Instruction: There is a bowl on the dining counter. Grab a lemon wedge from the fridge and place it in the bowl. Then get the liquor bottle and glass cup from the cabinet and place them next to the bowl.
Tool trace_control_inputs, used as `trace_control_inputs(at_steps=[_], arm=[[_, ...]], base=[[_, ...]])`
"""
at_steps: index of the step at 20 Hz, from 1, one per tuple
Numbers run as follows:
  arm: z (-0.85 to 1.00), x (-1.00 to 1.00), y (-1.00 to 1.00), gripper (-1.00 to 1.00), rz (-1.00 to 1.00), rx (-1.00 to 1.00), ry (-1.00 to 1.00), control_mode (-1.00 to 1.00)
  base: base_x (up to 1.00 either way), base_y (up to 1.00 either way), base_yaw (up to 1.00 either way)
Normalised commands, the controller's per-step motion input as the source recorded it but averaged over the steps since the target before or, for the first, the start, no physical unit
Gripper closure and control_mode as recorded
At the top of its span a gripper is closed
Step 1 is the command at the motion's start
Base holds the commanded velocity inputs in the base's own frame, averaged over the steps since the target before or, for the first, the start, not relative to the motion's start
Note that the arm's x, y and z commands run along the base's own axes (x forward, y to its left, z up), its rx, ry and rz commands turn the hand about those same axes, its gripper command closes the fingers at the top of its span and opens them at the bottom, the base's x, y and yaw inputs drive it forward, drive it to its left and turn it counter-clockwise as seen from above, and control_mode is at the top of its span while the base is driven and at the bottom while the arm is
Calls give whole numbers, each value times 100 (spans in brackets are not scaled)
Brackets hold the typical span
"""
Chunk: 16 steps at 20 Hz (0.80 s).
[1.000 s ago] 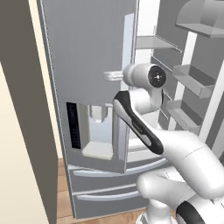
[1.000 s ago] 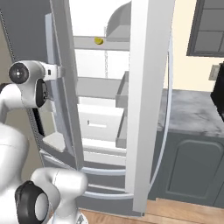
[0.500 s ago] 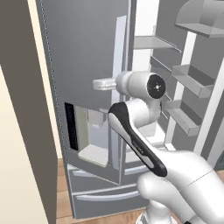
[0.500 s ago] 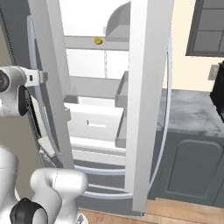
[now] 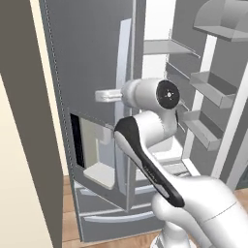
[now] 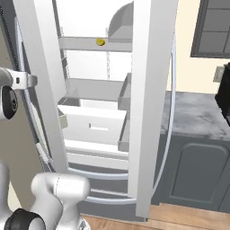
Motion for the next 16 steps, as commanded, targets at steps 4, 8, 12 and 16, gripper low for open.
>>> trace_control_inputs(at_steps=[4,8,12,16], arm=[[8,-100,-40,-100,-20,27,-5,-100],[24,-100,-72,-100,-16,38,-1,-100],[33,-69,-98,-100,-5,43,1,-100],[33,-8,-96,-100,0,48,12,-100]], base=[[0,0,0],[0,0,0],[0,0,0],[0,0,0]])
